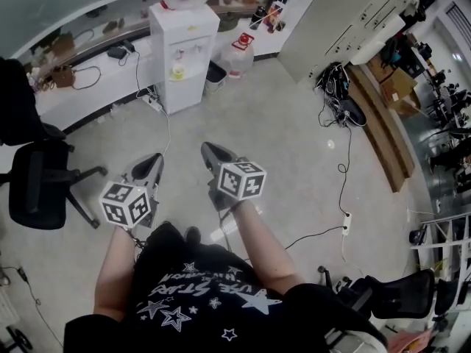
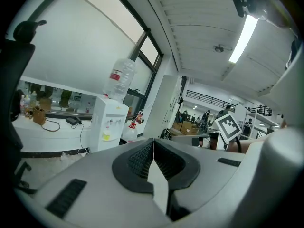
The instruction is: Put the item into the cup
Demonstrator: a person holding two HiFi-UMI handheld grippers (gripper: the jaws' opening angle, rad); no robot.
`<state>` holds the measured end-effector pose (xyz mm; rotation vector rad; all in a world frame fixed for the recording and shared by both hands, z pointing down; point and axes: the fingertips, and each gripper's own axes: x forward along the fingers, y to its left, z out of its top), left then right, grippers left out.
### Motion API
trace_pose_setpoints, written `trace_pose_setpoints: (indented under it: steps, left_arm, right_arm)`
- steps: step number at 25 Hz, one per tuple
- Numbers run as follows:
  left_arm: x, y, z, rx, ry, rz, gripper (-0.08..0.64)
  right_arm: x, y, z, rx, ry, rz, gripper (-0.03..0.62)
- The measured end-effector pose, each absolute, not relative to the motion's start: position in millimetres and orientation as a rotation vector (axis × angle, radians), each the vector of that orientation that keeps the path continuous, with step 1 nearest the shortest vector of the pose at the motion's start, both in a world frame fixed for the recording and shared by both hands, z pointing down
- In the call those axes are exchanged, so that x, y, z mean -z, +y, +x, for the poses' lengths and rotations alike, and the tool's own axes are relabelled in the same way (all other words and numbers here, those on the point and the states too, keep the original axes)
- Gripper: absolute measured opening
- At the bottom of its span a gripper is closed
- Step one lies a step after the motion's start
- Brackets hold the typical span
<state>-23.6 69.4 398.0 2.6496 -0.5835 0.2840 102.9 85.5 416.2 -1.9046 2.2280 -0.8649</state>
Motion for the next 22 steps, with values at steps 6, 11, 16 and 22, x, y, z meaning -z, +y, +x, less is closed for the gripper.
trace_pose_setpoints:
  steps: [6,11,16,22]
  left_arm:
    - [-392.2,72.4,-28.9,-0.287,-0.541,2.68,0.006]
    - [-387.9,81.8,-50.6,-0.305,-0.496,2.685,0.006]
    - [-385.8,84.4,-89.0,-0.318,-0.477,2.68,0.006]
    - [-383.4,98.7,-125.5,-0.296,-0.456,2.683,0.006]
  right_arm:
    - [-413.1,95.1,95.5,0.865,2.223,-1.921,0.002]
    - [-408.6,101.9,76.9,0.867,2.21,-1.941,0.002]
    - [-401.2,112.2,42.9,0.839,2.203,-2.005,0.0]
    - [-393.2,133.2,2.8,0.783,2.198,-2.044,0.0]
